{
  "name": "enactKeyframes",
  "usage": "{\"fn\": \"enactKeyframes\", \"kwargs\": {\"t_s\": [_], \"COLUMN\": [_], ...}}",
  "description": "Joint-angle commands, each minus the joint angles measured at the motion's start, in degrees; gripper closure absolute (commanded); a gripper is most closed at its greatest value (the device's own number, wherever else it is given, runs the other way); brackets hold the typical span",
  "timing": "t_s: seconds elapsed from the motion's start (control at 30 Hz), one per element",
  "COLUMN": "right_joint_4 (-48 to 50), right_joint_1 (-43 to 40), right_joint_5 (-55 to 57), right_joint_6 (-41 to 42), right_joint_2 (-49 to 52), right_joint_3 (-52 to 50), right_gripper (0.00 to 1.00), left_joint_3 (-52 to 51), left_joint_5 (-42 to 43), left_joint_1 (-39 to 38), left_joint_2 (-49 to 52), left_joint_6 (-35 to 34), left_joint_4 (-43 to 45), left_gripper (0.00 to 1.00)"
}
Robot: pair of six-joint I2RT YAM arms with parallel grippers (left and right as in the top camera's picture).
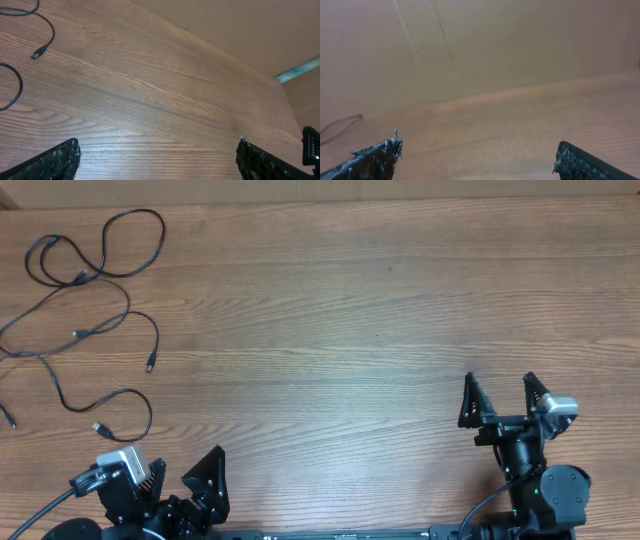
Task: Untangle cables
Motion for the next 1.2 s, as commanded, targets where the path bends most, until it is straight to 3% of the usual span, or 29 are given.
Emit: {"fn": "enactKeyframes", "kwargs": {"t_s": [0.0,0.3,0.43,0.53,1.17], "right_joint_4": [3.39,16.65,15.58,8.76,8.39], "right_joint_1": [-0.42,-0.42,-0.17,-0.02,0.0], "right_joint_5": [-1.18,-1.6,-3.72,-4.55,-0.31], "right_joint_6": [-0.61,-1.22,-5.51,-7.41,-10.1], "right_joint_2": [-3.08,-3.61,-3.61,-3.61,-3.58], "right_joint_3": [-3.72,-12.61,-12.5,-12.5,-12.46], "right_gripper": [0.0,0.0,0.0,0.0,0.0], "left_joint_3": [-0.15,-0.15,-0.15,-0.15,-0.15], "left_joint_5": [0.44,0.44,0.44,0.44,0.44], "left_joint_1": [-0.39,-0.39,-0.39,-0.39,-0.39], "left_joint_2": [-0.13,-0.13,-0.13,-0.13,-0.13], "left_joint_6": [1.09,1.09,1.09,1.09,1.09], "left_joint_4": [0.17,0.17,0.17,0.17,0.17], "left_gripper": [0.01,0.0,0.01,0.01,0.01]}}
